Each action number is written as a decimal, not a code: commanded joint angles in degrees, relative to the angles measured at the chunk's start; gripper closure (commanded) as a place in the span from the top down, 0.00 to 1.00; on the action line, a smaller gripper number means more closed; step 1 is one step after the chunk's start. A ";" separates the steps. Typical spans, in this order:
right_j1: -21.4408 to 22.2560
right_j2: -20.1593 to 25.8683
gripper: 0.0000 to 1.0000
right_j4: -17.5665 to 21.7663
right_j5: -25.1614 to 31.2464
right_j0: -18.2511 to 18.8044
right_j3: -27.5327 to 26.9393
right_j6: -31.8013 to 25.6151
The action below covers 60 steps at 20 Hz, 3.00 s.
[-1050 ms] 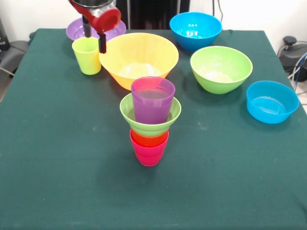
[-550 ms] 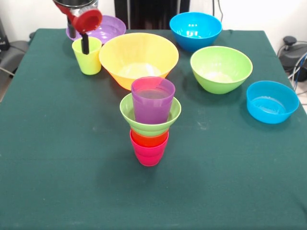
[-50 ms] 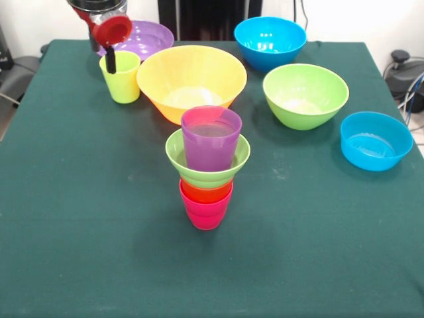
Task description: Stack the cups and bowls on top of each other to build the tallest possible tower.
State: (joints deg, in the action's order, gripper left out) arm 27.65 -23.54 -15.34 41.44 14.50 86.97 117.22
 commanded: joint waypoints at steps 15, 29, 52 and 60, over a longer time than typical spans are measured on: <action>-4.40 9.65 1.00 1.07 -9.39 1.34 5.91 3.68; -4.79 9.66 1.00 1.67 -8.23 1.59 5.20 4.19; -2.76 11.00 1.00 1.38 -12.23 3.00 13.03 3.87; -3.11 12.00 1.00 1.64 -14.94 4.20 14.89 3.58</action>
State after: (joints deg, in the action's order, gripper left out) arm 26.09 -19.77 -15.42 30.84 18.05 98.83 117.22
